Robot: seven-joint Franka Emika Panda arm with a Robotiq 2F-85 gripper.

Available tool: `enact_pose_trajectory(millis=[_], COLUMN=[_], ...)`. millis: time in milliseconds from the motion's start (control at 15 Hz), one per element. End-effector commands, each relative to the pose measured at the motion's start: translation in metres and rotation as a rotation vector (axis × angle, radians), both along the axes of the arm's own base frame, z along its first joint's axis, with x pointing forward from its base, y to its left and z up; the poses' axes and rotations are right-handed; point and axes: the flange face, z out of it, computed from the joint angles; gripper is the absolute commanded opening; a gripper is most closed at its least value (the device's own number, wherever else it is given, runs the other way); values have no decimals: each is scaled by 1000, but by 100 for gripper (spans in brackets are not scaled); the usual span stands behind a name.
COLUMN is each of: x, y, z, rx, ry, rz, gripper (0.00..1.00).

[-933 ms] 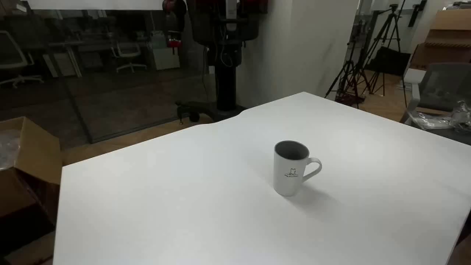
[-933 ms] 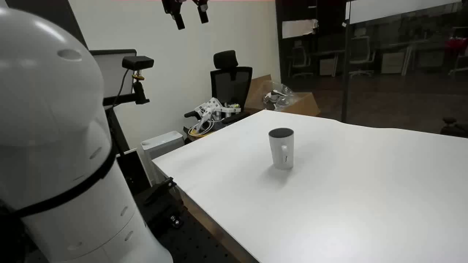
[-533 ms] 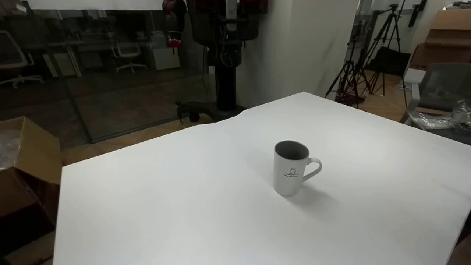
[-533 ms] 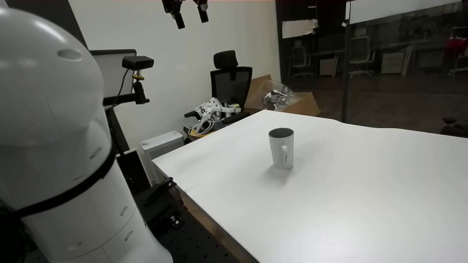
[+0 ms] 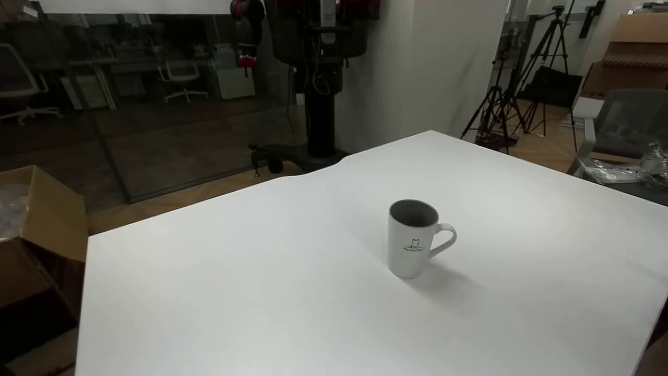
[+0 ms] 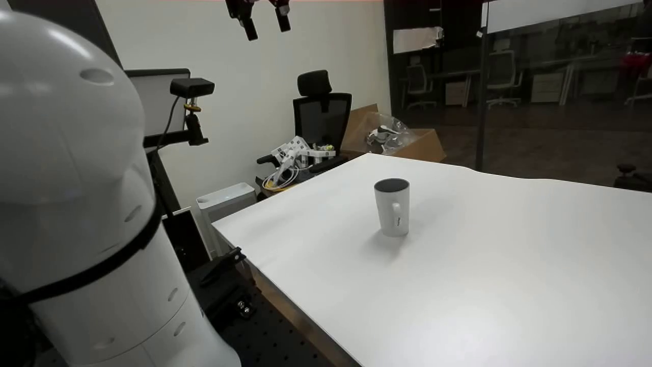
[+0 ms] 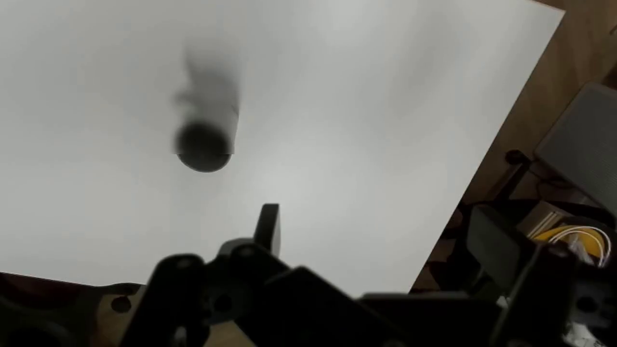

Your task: Move the white mug from left to right

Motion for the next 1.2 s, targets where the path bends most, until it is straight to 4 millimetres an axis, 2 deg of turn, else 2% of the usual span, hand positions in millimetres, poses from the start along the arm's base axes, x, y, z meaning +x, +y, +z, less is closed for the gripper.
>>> enact_pose_trajectory(millis=[0, 267, 400, 467, 667, 733, 800, 867, 1133], x=[10, 41, 58, 66, 81, 73, 76, 77, 77], y=[-6, -48, -81, -103, -150, -134, -144, -146, -133], z=[-4, -34, -63, -84, -130, -112, -124, -127, -120], rx=[-26, 10, 25, 29, 48, 38, 40, 40, 11], ry=[-37, -2, 30, 55, 127, 101, 119, 126, 72], rz=[-35, -107, -153, -180, -244, -217, -224, -224, -237], gripper=[100, 100, 100, 100, 100, 100, 100, 100, 100])
